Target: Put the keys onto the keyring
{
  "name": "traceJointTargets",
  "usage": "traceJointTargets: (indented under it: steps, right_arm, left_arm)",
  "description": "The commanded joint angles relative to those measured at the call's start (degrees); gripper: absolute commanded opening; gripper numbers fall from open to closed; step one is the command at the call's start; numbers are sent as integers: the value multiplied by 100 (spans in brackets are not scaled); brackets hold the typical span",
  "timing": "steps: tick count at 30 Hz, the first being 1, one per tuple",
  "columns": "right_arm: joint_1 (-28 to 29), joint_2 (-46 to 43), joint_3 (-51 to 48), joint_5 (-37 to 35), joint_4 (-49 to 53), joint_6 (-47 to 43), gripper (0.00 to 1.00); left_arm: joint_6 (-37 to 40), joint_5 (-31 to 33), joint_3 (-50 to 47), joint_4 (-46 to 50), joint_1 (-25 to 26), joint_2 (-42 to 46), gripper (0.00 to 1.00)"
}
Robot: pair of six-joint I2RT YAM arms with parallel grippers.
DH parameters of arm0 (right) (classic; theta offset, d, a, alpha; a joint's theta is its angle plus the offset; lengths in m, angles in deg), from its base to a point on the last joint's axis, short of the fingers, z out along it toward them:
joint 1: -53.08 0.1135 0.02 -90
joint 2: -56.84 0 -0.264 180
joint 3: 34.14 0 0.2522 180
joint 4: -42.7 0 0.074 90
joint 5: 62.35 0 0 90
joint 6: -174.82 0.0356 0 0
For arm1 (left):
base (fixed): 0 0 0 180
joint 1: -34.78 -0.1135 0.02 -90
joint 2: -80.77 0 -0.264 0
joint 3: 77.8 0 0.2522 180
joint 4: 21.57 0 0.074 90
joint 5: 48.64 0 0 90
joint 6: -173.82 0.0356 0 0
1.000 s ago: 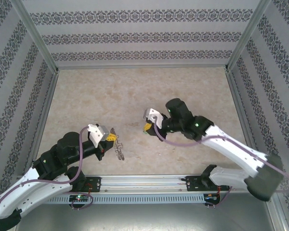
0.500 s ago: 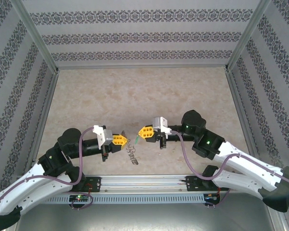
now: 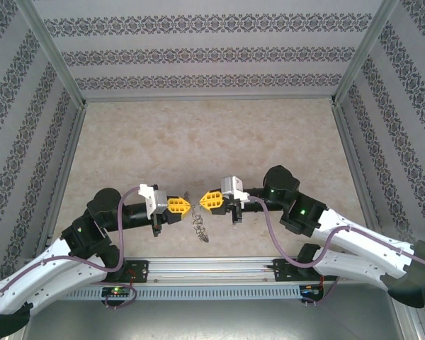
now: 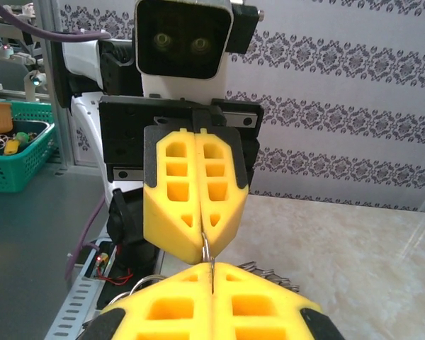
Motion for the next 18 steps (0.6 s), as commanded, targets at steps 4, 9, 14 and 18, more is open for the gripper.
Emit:
traceJointTargets:
  steps: [4,9,14,18]
  right_arm:
    - [151,67,112,26,-198,7,0]
    - [229,117,145,-30,-263,-21,0]
    - [289,138,164,-98,-359,-56,0]
    - [309,105,169,-164,-381,-56,0]
  left_arm:
    - [14,-132,-75,-540,66,165,0]
    - [-4,-104,-124,-547,66,234,0]
    - [-23,-100,-143,-537,71,287,0]
    - [-23,-98,-159,-536,66,313,0]
